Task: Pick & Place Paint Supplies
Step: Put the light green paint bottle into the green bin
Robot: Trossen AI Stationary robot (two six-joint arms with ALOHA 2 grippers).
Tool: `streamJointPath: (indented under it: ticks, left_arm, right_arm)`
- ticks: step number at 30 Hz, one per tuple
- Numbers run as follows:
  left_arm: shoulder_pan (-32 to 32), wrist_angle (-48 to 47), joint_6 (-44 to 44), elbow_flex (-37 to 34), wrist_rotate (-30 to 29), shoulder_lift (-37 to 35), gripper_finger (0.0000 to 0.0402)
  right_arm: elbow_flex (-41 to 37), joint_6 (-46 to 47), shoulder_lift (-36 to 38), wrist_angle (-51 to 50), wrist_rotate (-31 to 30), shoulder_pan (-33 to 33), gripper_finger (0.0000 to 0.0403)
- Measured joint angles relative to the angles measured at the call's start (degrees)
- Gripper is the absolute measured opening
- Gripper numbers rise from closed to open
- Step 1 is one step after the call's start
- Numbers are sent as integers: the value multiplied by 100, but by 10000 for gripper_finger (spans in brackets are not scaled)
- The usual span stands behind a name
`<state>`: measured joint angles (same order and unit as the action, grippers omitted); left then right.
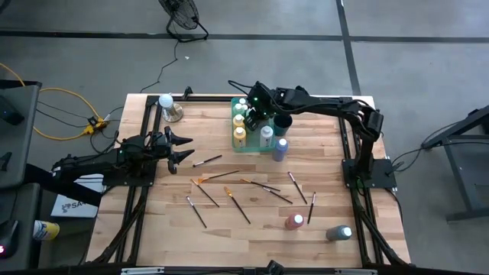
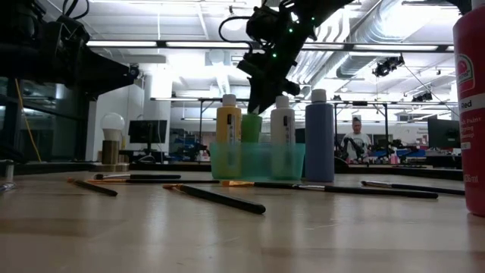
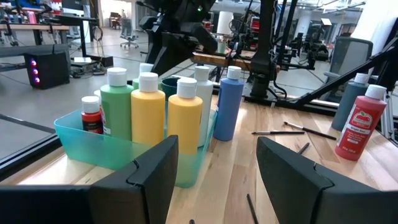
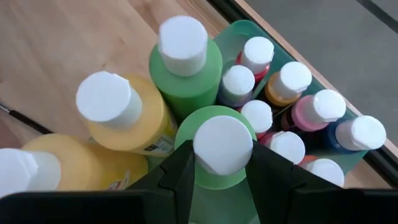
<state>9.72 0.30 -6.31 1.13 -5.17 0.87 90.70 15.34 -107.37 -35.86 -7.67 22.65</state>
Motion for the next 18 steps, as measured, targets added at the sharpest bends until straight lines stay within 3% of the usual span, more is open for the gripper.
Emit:
streamJointPath:
  ticks: [18]
  left_arm:
    - [2, 1, 0, 0, 2, 0, 211]
  right_arm:
    - [-11, -9, 0, 63, -228, 32, 132]
